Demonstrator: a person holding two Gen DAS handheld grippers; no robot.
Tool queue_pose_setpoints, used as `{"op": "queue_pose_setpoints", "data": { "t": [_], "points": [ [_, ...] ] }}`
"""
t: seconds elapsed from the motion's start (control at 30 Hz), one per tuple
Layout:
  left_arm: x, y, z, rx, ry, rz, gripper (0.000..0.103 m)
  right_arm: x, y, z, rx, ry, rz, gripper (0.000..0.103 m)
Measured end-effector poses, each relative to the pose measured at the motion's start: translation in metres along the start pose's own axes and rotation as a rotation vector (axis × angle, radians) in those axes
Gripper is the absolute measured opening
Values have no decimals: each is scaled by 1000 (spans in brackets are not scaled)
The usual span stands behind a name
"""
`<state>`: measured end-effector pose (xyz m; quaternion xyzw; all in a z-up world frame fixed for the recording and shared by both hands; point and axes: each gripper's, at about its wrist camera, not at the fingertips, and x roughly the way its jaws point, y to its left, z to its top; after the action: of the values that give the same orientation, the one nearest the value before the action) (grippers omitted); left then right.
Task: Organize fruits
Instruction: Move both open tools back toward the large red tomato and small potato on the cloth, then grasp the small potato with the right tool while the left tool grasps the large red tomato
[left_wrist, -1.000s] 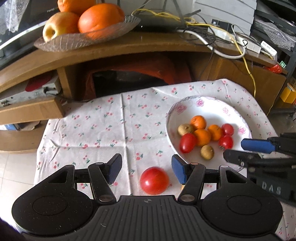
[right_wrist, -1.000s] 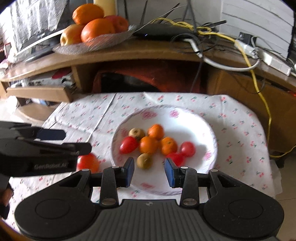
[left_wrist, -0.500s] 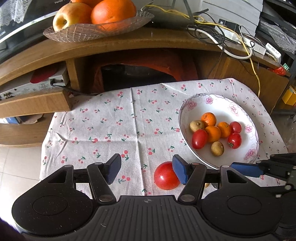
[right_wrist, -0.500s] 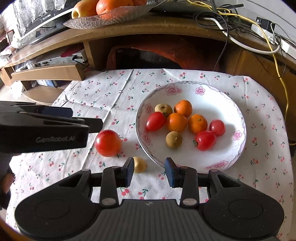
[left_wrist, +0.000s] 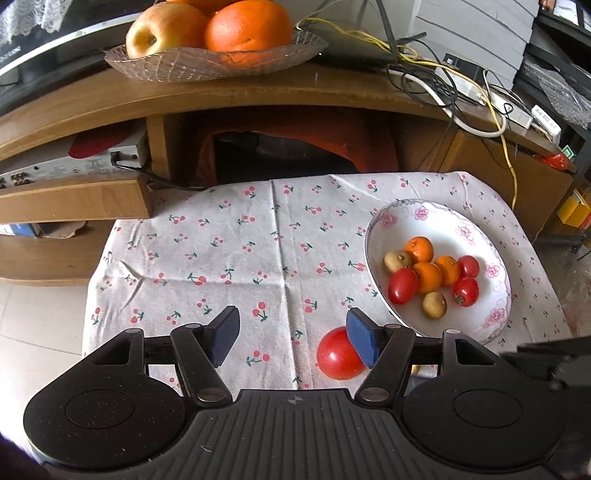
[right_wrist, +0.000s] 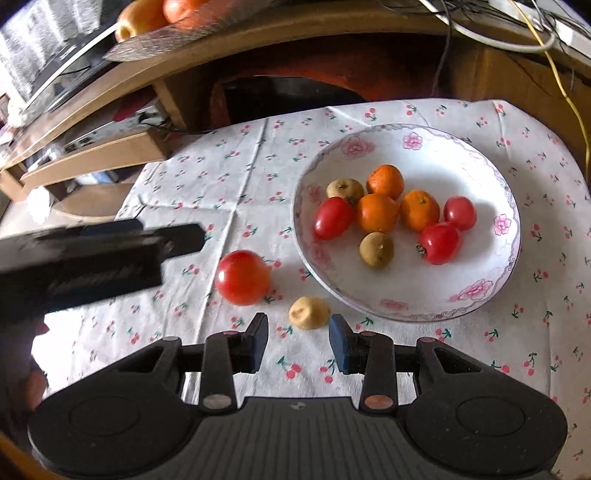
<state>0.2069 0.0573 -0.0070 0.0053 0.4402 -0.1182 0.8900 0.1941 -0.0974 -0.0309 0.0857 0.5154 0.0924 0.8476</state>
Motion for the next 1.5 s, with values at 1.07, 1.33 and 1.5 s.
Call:
{"op": "queue_pose_setpoints", "data": {
  "t": [1.07,1.33,1.5],
  "points": [
    [47,-40,-11,126,141,-50,69,-13,-15,-36,-107,48,-70,28],
    [62,-50,-12,145,157,7,55,-18,-30,-34,-91,43,-64,28],
    [58,-53,-15,166,164,17,50,-20,-35,-37,-114,44,-87,28]
  ]
}}
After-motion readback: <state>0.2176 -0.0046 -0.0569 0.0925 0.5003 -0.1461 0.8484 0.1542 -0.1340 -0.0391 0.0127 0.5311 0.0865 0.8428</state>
